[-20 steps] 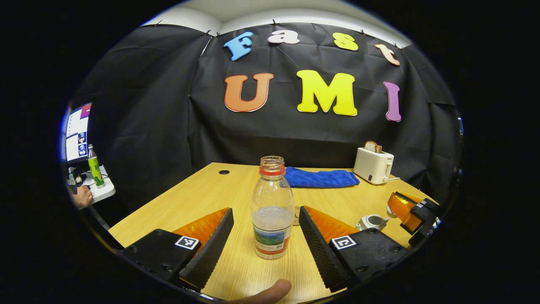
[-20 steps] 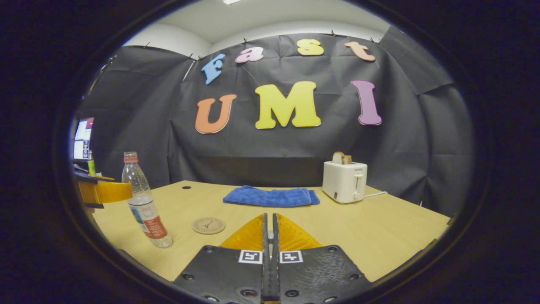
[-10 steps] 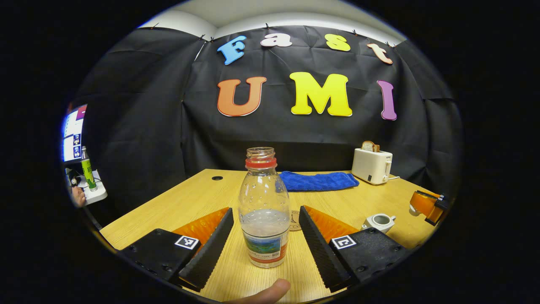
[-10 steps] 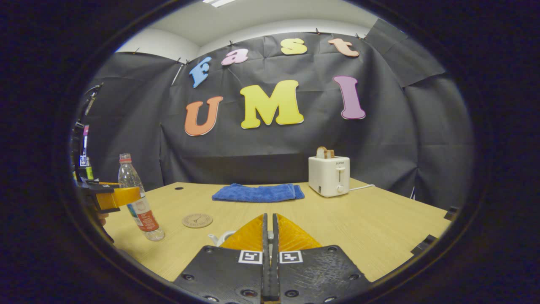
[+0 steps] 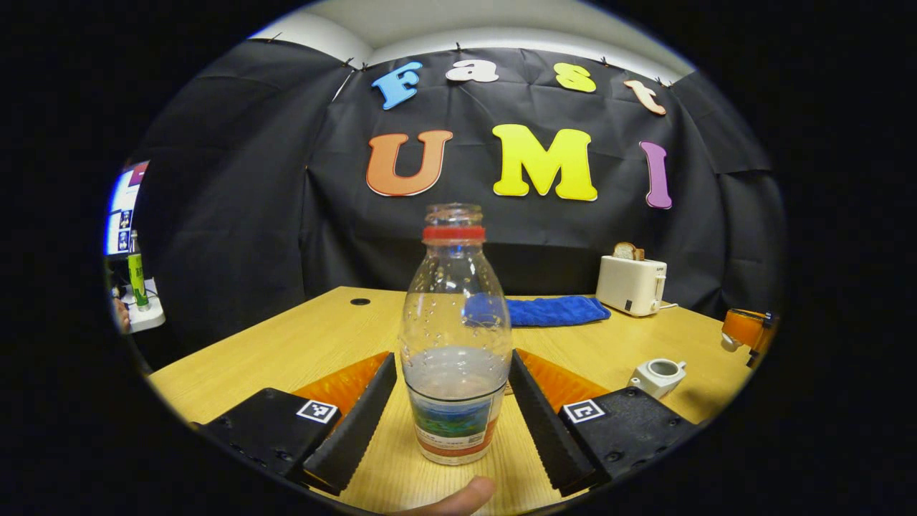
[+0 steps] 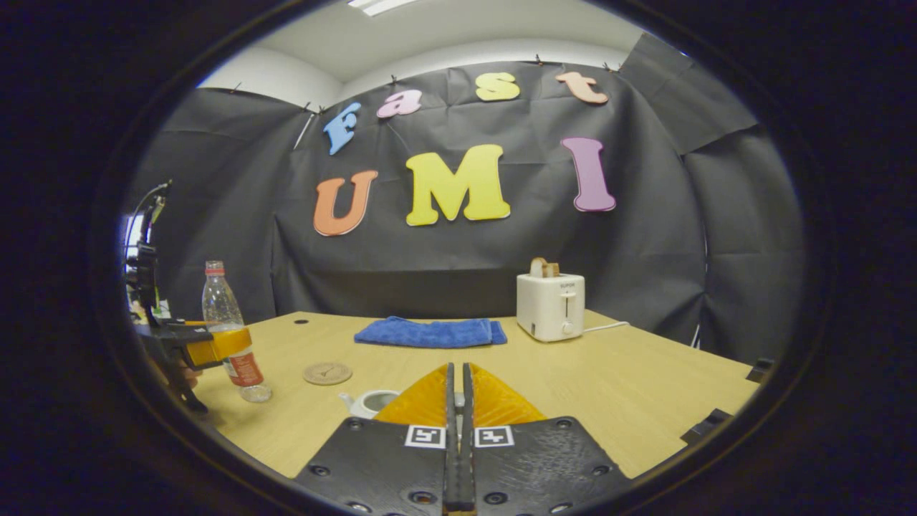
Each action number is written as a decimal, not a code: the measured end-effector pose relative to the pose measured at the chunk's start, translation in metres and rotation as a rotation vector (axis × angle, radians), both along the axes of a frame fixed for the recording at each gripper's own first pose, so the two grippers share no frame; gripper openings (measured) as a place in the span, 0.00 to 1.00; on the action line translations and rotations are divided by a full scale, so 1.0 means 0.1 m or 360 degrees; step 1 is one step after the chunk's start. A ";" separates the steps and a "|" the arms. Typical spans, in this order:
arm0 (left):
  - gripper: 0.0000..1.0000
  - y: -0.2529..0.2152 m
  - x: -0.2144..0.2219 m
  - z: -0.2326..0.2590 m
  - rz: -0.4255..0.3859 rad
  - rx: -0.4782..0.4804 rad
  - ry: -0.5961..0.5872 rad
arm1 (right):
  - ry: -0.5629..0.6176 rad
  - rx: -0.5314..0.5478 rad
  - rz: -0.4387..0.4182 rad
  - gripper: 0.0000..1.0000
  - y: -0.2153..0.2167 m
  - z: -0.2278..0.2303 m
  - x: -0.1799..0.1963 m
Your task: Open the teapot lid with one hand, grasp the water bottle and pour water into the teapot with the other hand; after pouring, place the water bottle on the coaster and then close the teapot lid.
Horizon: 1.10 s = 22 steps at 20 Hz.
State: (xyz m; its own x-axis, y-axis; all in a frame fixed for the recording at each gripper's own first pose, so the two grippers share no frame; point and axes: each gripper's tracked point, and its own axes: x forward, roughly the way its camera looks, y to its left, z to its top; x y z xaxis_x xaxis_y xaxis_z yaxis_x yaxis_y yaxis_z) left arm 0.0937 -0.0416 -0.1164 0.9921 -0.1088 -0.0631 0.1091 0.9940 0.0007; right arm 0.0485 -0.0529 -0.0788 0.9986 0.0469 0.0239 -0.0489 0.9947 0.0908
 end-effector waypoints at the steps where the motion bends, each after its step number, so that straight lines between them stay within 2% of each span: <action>1: 0.98 0.03 0.02 -0.01 0.0015 -0.0021 -0.0003 | -0.0005 -0.0009 -0.0002 0.00 0.00 0.00 0.00; 2: 0.98 0.02 0.04 0.00 -0.0001 -0.0056 -0.0014 | -0.0014 -0.0025 -0.0005 0.00 0.00 0.01 0.01; 4: 0.84 -0.02 0.01 -0.01 -0.0019 -0.0065 -0.0018 | -0.0016 -0.0057 -0.0017 0.00 0.00 -0.01 0.03; 5: 0.80 -0.03 0.02 -0.02 -0.0027 -0.0048 -0.0004 | -0.0012 -0.0053 -0.0017 0.00 -0.01 -0.03 0.03; 9: 0.78 -0.02 -0.07 0.00 0.0038 0.0103 0.0056 | 0.0060 -0.0028 -0.0037 0.00 -0.11 -0.12 0.11; 11: 0.78 -0.05 -0.14 0.06 0.0079 0.0254 0.0039 | 0.0063 -0.0009 -0.0070 0.00 -0.23 -0.13 0.14; 14: 0.78 -0.19 -0.19 0.10 0.0065 0.0481 0.0002 | 0.0071 0.0009 -0.0137 0.00 -0.48 -0.16 0.24; 18: 0.78 -0.27 -0.21 0.10 0.0102 0.0856 -0.0016 | 0.0121 0.0099 -0.0162 0.00 -0.66 -0.20 0.28; 22: 0.78 -0.34 -0.19 0.09 0.0113 0.1147 -0.0016 | 0.0105 0.0135 -0.0214 0.00 -0.84 -0.12 0.27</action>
State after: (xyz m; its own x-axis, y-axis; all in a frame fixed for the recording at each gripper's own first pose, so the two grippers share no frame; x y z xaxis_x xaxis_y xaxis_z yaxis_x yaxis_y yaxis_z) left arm 0.0749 -0.0753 -0.1073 0.9961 0.0209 -0.0858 0.0410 0.7510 0.6590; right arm 0.0755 -0.1365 -0.0908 0.9953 -0.0865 -0.0435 0.0928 0.9805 0.1735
